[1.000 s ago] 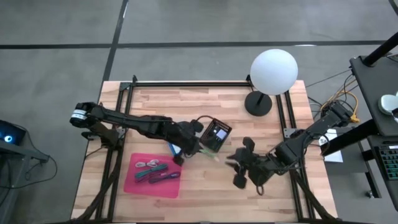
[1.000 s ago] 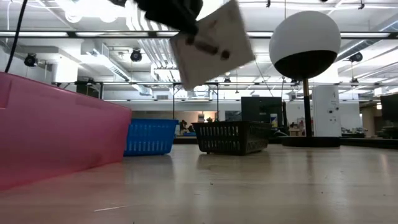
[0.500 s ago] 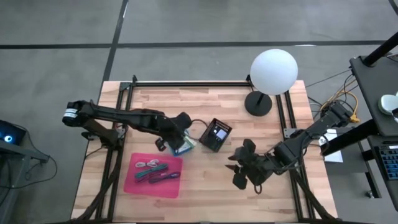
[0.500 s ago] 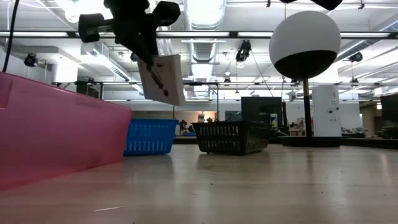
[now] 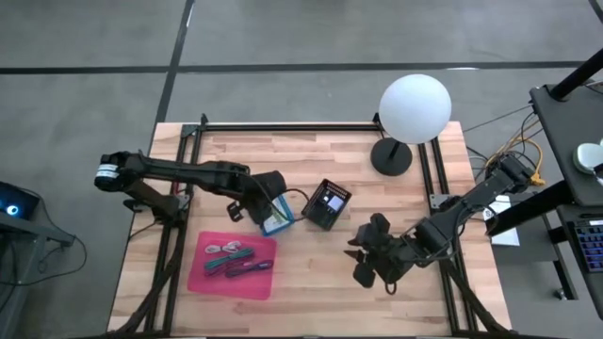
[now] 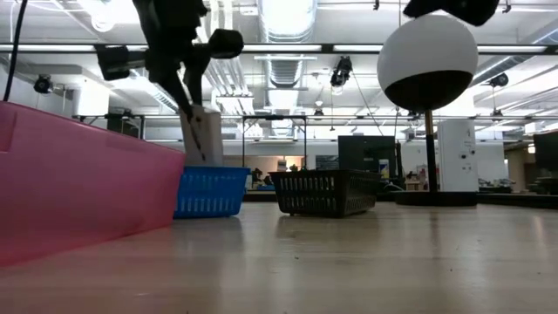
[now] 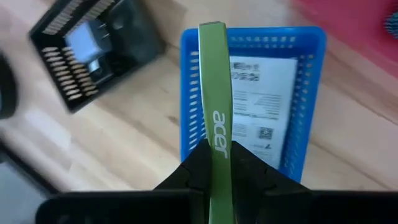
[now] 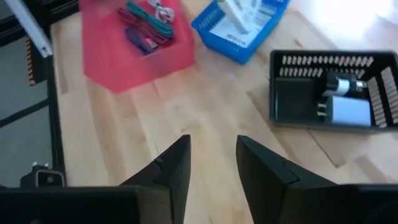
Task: Pick and place items into bin
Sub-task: Put the white card reader box into the blue bin, then return to Home Position
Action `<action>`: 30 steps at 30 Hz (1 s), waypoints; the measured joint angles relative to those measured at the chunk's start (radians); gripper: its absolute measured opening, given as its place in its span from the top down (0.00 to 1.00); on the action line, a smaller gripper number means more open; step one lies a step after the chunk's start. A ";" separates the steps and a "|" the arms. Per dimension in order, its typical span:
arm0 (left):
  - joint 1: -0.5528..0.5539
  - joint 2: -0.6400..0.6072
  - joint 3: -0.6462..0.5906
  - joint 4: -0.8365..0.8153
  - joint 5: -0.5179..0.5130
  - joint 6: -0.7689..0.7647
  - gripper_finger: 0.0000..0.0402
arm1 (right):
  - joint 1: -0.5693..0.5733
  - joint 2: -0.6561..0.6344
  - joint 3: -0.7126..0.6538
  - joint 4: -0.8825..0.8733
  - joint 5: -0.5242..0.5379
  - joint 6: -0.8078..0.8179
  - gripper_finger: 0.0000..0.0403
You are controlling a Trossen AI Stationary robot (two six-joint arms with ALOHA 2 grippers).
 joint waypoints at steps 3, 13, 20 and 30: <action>0.013 0.000 -0.019 0.004 0.039 0.039 0.96 | -0.001 0.000 -0.017 0.000 -0.015 0.047 0.72; 0.034 0.000 -0.033 0.078 0.042 0.004 0.74 | -0.001 0.000 -0.041 0.006 -0.051 0.073 0.71; 0.034 0.000 -0.040 0.073 0.040 0.003 0.56 | 0.000 0.000 -0.044 0.008 -0.051 0.072 0.73; 0.034 0.000 -0.021 0.044 -0.002 -0.359 0.52 | 0.000 0.000 -0.044 0.012 -0.044 0.075 0.73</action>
